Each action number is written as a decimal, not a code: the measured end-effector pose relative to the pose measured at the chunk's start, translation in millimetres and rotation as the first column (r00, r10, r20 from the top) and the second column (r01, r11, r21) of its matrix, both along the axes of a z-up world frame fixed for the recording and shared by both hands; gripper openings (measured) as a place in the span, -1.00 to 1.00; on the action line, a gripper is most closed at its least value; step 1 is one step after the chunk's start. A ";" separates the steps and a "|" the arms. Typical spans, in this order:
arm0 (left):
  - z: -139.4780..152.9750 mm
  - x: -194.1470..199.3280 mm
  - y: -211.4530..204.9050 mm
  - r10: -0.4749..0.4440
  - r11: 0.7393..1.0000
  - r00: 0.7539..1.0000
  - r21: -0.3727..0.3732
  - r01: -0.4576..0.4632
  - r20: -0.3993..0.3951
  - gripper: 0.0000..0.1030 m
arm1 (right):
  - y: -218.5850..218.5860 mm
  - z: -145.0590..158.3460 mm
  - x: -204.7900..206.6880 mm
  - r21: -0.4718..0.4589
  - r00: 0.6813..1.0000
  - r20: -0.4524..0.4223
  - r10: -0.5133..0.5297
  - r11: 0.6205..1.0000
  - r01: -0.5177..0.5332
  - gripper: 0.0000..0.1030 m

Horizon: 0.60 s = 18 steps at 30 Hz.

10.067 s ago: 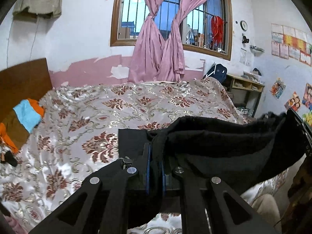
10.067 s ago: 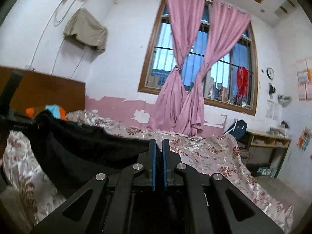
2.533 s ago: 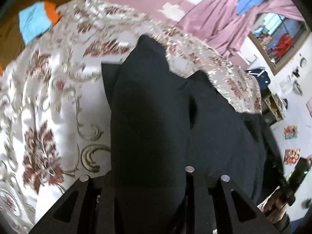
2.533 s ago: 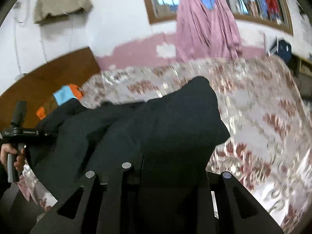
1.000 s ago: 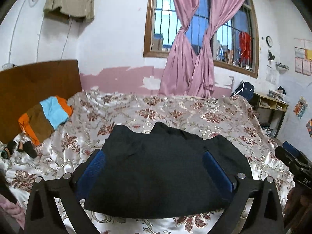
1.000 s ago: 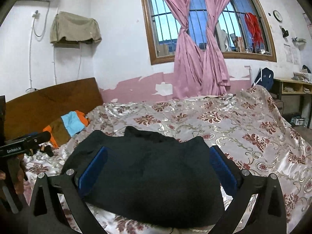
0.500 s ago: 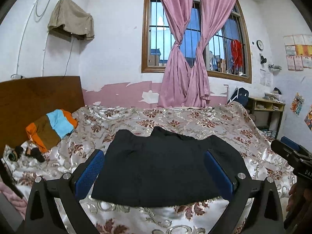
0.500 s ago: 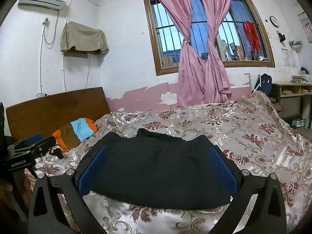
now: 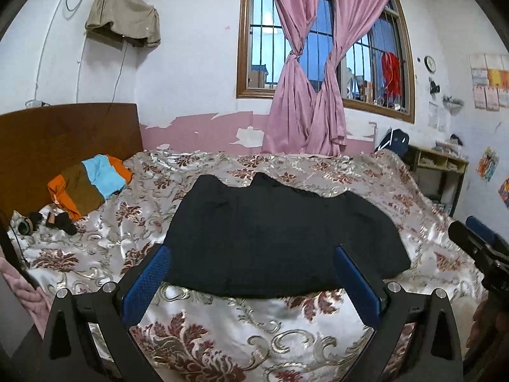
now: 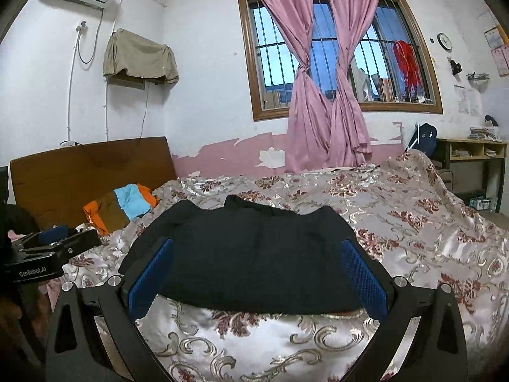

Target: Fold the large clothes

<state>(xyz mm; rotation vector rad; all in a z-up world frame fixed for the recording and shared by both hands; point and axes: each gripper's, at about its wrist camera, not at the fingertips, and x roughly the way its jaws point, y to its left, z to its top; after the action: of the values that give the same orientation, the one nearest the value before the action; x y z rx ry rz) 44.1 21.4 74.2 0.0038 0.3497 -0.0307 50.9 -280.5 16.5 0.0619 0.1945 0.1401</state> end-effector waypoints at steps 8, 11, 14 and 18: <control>-20.2 -11.5 -4.9 -0.015 1.000 1.000 0.007 0.015 0.010 1.00 | 3.6 -17.3 -9.0 0.016 1.000 -0.010 -0.009 1.000 0.009 0.97; -31.2 -12.6 -5.5 -0.014 1.000 1.000 -0.006 0.014 -0.004 1.00 | 6.9 -28.0 -9.9 0.011 0.999 -0.032 -0.010 1.000 0.010 0.97; -40.0 -11.0 -5.5 -0.011 1.000 0.999 -0.017 0.011 -0.041 1.00 | 11.1 -39.2 -4.9 -0.016 0.997 -0.072 -0.003 1.000 0.002 0.97; -47.1 -9.3 -5.4 -0.006 1.000 0.998 -0.012 0.005 -0.067 1.00 | 10.8 -46.1 -0.1 -0.027 0.995 -0.103 -0.001 1.000 -0.002 0.97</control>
<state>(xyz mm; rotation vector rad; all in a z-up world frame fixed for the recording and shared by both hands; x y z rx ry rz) 34.8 15.9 27.1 -0.0081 0.4165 -0.0384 50.9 -269.7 -29.6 0.0424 0.2994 0.1346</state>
